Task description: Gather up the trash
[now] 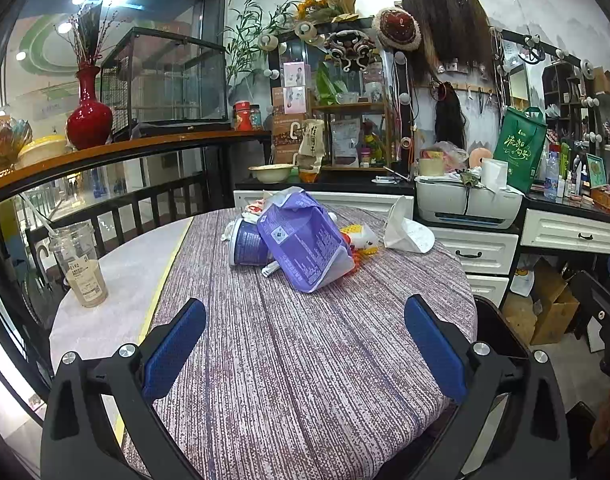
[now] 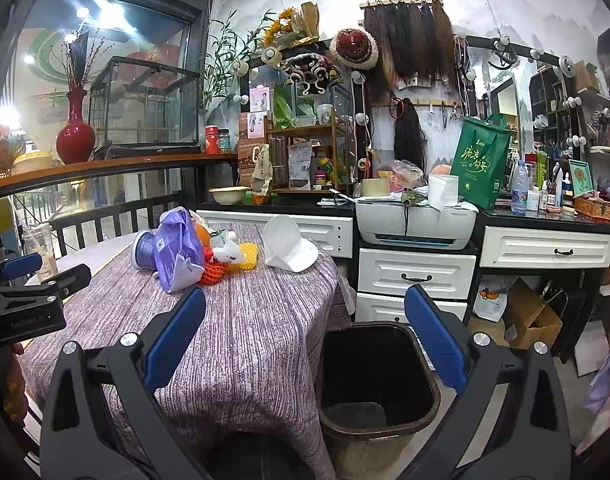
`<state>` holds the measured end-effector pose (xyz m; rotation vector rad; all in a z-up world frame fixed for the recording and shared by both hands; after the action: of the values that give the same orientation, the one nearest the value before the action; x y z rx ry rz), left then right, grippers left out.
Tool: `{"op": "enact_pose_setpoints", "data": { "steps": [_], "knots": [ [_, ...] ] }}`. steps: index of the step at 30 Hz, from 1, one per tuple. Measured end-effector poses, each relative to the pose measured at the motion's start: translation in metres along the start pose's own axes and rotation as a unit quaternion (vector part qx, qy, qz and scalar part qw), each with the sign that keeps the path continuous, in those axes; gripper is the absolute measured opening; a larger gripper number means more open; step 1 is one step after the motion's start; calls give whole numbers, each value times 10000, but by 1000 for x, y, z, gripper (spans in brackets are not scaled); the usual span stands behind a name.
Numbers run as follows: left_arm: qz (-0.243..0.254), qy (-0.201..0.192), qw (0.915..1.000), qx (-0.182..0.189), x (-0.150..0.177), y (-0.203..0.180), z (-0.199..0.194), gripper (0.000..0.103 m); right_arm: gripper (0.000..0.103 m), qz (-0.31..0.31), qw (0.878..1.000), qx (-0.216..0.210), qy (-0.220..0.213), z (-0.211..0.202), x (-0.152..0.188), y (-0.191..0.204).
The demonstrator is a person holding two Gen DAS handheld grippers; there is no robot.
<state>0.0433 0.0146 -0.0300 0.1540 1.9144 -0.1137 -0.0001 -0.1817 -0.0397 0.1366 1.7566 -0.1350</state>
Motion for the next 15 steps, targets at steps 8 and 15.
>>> {"op": "enact_pose_setpoints", "data": {
  "steps": [8,15],
  "knots": [
    [-7,244,9997,-24,5,5,11,98,98,-106,9997,-25,216,6,4,4],
    [40,608,9981,21,10,13,26,98,98,-193,9955,-443,812,31,5,13]
  ]
}}
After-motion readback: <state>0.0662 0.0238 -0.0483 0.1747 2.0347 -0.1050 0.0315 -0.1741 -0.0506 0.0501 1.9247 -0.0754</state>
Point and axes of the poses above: each gripper's, at about its wrist camera, not at the fingertips, and z roughly the way its jaws point, y to its left, x to its underside, the point moved 3 cm from there along z, roughly the way its jaws point, and after that the axes turned 10 degrees about x, right-handed, at the moved point
